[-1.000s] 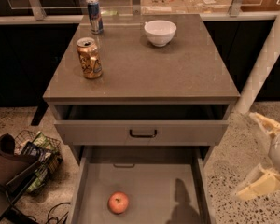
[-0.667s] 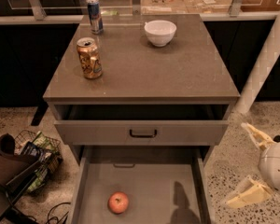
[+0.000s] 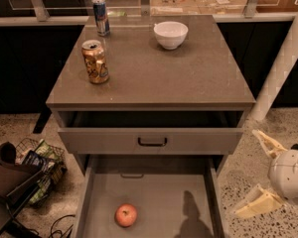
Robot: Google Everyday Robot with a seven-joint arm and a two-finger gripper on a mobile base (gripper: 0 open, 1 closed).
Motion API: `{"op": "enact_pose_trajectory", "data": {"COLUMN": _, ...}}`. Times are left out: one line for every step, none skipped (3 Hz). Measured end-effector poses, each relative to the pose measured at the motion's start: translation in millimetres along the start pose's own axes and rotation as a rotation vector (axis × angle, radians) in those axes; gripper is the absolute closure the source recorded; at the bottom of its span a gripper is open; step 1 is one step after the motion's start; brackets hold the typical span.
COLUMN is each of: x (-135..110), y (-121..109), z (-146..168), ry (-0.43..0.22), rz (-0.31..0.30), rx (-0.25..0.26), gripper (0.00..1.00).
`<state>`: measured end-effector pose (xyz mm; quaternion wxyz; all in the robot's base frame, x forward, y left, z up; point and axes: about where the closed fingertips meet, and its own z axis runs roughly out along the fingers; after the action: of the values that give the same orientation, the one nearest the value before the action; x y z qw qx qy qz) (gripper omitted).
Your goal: Pick apple from middle drawer and place on counter
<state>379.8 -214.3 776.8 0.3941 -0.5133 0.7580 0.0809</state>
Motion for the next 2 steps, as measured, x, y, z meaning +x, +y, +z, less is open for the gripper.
{"op": "enact_pose_trajectory", "data": {"x": 16.2, "y": 9.0, "z": 36.7, "ry": -0.015, "rz": -0.004, "rx": -0.015, "gripper": 0.00}}
{"op": "enact_pose_trajectory", "data": {"x": 38.0, "y": 27.5, "z": 83.2, "ry": -0.059, "rz": -0.006, "rx": -0.056, "gripper": 0.00}}
